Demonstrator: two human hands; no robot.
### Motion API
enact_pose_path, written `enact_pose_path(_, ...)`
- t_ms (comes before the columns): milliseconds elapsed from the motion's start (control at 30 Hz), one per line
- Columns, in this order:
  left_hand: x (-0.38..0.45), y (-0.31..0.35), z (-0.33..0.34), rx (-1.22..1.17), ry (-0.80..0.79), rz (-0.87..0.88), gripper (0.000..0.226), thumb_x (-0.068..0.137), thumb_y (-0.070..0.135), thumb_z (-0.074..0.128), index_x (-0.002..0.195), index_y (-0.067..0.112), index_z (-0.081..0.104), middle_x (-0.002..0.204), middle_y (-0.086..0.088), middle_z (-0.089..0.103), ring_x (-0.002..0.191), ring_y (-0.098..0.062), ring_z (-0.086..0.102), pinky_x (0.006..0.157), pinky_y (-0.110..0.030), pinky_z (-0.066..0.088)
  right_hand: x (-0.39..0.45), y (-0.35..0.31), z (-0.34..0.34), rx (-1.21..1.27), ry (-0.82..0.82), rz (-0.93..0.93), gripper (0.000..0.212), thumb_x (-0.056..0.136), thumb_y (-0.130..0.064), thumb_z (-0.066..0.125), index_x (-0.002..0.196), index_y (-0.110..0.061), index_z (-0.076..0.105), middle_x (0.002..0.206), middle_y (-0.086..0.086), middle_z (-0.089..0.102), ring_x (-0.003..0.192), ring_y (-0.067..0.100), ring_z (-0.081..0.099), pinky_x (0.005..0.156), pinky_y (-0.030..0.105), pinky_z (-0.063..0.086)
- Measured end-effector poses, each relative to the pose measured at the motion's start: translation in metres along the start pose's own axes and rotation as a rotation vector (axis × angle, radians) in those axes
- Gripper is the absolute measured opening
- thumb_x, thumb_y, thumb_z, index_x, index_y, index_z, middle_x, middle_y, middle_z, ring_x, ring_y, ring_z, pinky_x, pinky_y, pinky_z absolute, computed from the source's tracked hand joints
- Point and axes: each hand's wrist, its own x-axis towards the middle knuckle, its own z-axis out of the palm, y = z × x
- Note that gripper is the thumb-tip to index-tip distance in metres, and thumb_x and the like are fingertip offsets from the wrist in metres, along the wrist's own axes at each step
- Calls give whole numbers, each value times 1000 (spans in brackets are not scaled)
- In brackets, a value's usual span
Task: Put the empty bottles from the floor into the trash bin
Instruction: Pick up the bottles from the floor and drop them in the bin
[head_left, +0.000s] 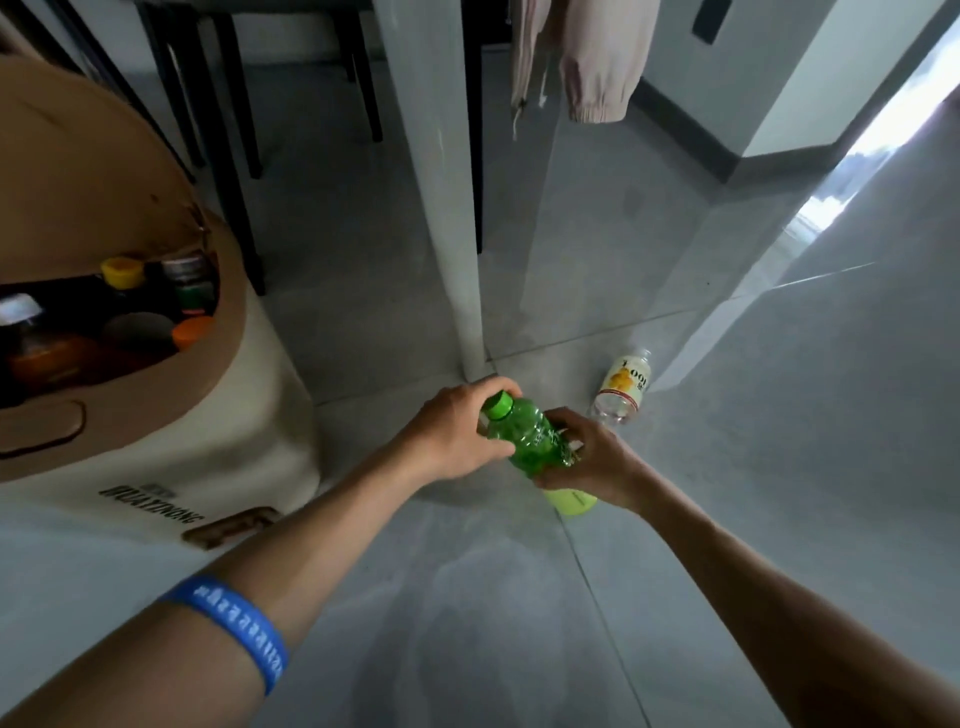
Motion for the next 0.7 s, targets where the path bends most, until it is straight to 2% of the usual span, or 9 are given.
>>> enact_pose_path(100,11,5,-10,2,64,13,37,73,30,81,106,28,64,91,5,66,78,-16,63,66,-23,45,6,10,-14,351,-45,46,52,71,-32,80,119,-25,62,115,7,70,106,22,66,92,40,54)
enact_pose_path(167,17,2,-20,-1,139,-8,26,75,31,80,97,21,69,94,2,67,83,-17,62,68,-23,41,10,19,-13,459,163,92,25,87,-35,65,110,-26,65,118,18,64,102,27,62,80,35,51)
enact_pose_path(233,18,1,-28,21,148,-18,23,73,30,81,90,18,71,92,0,66,82,-18,61,69,-25,42,16,38,-12,118,394,162,22,91,-37,54,112,-33,62,121,18,62,98,32,62,69,32,47)
enact_pose_path(300,15,2,-35,78,137,-4,25,69,32,83,86,19,70,88,1,62,79,-18,59,69,-27,43,17,55,-6,-509,218,275,54,90,-30,49,141,-37,38,119,13,65,86,29,63,64,31,48)
enact_pose_path(367,9,6,-42,127,143,30,26,68,34,83,85,20,69,87,3,61,78,-16,58,67,-26,41,14,60,1,-810,67,341,70,91,-21,45,152,-36,15,108,12,68,76,24,60,64,31,51)
enact_pose_path(467,-1,11,-58,180,146,65,27,70,37,81,86,20,68,87,3,60,79,-16,57,64,-24,38,15,61,10,-825,81,329,62,93,-22,44,150,-32,22,107,14,63,85,26,64,70,33,55)
enact_pose_path(533,-7,16,-71,203,150,88,27,70,38,81,85,20,68,85,3,60,80,-17,58,67,-28,42,14,56,16,-772,92,291,60,91,-16,47,146,-33,28,103,12,61,80,24,61,65,32,54)
enact_pose_path(633,-21,26,-109,209,198,127,29,68,37,82,82,16,67,83,1,63,79,-19,59,70,-32,45,17,9,27,-719,132,117,59,90,-17,50,143,-38,33,108,9,64,78,25,61,57,34,51)
enact_pose_path(700,-31,40,-146,201,237,163,28,69,36,82,80,16,68,79,3,64,74,-15,58,65,-29,41,18,-39,28,-659,253,-71,51,90,-24,57,138,-37,45,101,12,73,79,33,68,57,33,44)
